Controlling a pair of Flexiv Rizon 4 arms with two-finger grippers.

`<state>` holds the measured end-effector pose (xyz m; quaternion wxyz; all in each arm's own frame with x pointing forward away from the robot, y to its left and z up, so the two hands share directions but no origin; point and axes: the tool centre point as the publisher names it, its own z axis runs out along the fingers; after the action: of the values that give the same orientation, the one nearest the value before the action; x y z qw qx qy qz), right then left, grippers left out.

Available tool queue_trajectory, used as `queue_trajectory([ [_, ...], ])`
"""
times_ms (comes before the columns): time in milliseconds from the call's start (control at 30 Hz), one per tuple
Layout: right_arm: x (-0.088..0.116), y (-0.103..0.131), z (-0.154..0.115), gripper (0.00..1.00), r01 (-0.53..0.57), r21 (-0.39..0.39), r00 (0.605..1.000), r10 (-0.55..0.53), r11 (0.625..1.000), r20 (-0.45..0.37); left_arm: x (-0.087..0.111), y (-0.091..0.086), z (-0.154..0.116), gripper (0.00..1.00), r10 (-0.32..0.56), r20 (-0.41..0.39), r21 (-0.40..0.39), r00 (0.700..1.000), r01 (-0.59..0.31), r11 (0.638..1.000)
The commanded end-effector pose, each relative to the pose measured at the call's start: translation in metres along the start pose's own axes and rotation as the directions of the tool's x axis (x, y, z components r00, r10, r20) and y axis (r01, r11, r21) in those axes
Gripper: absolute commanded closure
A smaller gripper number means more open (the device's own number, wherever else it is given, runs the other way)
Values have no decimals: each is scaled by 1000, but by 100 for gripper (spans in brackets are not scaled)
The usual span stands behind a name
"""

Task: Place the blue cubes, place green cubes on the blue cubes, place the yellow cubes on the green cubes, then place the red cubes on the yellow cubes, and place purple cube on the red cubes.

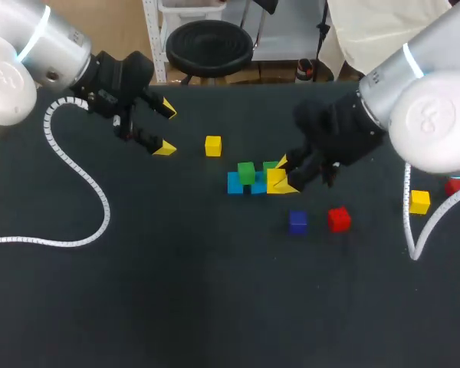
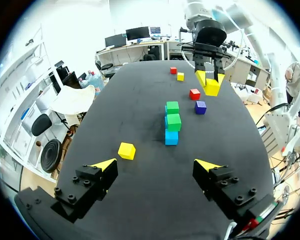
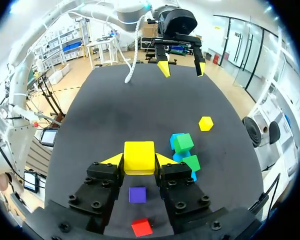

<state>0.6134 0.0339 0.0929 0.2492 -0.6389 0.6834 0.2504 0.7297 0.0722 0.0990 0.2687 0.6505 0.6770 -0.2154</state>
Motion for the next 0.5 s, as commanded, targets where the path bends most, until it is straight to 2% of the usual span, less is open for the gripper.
queue_trajectory([
  [33,0,-2,-1,100,1,-10,1000,-1,1000,4,0,1,0,0,1,-1,2,1000,-1,1000],
  [300,0,-2,1,100,16,-13,1000,-16,1000,7,0,1,0,0,1,-1,2,1000,-1,1000],
  [400,-4,-7,7,100,46,-24,999,-46,999,-6,0,1,0,0,1,-1,2,1000,-1,1000],
  [500,-3,-16,11,100,60,-19,998,-59,998,25,0,1,0,0,1,-1,2,1000,-1,1000],
])
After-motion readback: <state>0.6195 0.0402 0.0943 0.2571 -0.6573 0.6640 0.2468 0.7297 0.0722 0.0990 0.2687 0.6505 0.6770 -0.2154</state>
